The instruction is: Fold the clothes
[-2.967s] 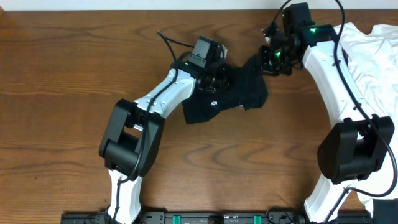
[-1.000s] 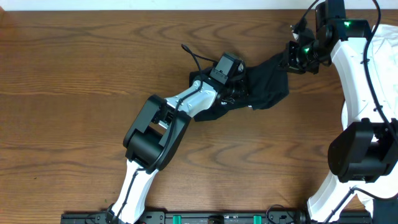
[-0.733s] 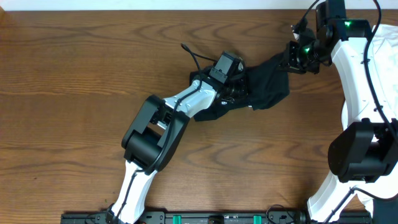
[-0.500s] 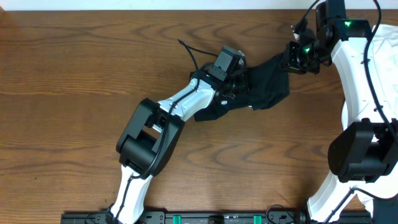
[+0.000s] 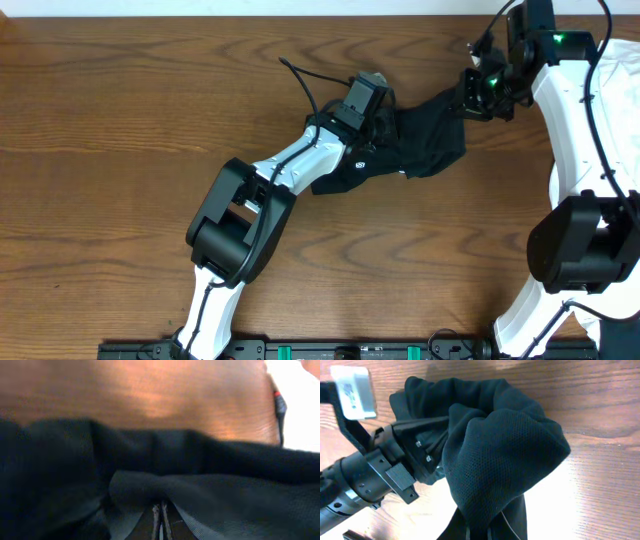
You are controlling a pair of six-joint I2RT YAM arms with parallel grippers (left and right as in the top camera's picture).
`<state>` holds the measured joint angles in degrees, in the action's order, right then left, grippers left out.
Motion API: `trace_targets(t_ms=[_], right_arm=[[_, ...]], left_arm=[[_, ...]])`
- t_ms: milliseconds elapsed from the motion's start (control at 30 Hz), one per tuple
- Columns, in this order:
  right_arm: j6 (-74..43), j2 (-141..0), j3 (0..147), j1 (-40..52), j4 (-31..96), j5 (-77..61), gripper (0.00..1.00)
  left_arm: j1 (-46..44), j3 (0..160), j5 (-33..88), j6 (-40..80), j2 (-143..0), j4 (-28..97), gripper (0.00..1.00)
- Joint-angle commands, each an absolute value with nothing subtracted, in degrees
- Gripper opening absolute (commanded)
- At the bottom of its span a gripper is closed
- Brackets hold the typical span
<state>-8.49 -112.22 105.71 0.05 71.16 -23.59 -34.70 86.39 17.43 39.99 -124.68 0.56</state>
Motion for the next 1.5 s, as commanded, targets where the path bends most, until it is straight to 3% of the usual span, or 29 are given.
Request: trace_targets(t_ms=[0,800,1467], right_arm=[[-7.6,-110.1,107.2,1.5,71.4,-24.2,0.01],[-7.6,-110.1,107.2,2.9,71.8,-24.2,0.01],[-7.6,-110.1,107.2,4.6,71.5,-23.8,0.01]], left_arm=[[-34.3,86.9,15.5,38.2,-124.4,-1.8,0.06],[-34.3,86.9,12.8,38.2,-127.1,-4.1,0.06],[-34.0,87.4,17.9,39.7,-132.1,-14.9,0.06]])
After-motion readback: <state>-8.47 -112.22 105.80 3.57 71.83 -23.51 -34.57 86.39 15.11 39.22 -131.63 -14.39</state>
